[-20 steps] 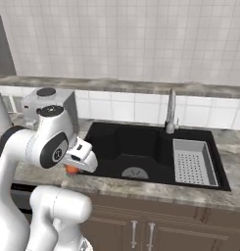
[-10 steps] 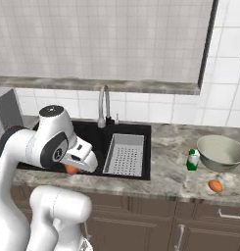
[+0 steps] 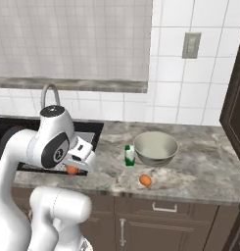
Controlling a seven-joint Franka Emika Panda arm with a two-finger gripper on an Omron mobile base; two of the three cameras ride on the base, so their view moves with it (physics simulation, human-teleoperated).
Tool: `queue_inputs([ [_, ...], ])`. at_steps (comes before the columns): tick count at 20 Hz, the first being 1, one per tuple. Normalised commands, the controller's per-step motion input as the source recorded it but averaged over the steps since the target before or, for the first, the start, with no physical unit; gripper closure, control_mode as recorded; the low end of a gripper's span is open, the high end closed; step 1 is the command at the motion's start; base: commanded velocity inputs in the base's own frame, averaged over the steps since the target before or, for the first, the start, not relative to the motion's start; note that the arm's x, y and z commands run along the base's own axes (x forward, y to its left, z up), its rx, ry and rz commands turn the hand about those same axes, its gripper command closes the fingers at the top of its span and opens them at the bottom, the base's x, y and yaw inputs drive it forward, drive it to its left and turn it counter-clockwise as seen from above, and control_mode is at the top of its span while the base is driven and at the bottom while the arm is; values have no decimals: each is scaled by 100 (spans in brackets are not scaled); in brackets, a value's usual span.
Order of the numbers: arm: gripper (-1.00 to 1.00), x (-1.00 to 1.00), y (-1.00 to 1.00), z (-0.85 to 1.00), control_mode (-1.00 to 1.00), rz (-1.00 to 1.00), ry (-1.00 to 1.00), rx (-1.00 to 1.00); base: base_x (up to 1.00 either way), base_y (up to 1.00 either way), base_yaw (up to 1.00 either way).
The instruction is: Gather the eggs and milk located in the vicinity of the sink area and place them right next to the bowl.
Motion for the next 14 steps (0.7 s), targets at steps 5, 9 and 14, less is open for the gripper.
queue_inputs([
  [5,100,0,0,0,100,0,0,0,41,-66,0],
  [9,100,0,0,0,100,0,0,0,44,-59,0],
  [14,100,0,0,0,100,0,0,0,37,-53,0],
])
